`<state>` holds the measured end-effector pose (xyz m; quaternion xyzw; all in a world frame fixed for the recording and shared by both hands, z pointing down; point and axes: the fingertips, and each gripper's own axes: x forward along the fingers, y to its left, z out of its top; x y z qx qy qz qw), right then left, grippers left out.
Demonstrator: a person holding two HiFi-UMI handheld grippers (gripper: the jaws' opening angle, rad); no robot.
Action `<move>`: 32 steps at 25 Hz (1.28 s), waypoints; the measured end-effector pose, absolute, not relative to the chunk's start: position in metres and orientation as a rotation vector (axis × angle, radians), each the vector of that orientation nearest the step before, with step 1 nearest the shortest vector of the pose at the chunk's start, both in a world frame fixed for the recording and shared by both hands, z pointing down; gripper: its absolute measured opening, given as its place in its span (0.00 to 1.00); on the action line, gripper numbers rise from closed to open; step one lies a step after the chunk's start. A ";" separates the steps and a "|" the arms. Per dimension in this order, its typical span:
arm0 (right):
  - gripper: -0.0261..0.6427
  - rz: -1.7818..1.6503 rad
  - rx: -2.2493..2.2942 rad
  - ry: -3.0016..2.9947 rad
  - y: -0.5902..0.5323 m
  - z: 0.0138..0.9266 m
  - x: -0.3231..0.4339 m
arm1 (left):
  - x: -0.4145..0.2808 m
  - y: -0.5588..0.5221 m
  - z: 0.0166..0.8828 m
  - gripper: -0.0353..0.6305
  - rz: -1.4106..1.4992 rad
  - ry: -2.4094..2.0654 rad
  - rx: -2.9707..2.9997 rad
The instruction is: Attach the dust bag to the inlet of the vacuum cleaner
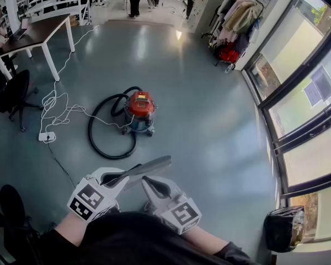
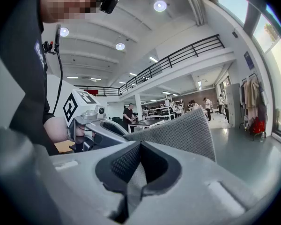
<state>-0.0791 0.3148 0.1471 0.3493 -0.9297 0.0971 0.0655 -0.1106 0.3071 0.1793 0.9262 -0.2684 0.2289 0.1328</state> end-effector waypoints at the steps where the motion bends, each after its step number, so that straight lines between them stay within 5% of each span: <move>1: 0.03 0.293 1.055 -2.805 0.315 0.147 -0.078 | -0.109 0.307 0.179 0.11 0.667 -0.778 2.688; 32: 0.03 0.302 0.984 -2.933 0.304 0.138 -0.034 | -0.058 0.291 0.198 0.11 0.817 -0.765 2.695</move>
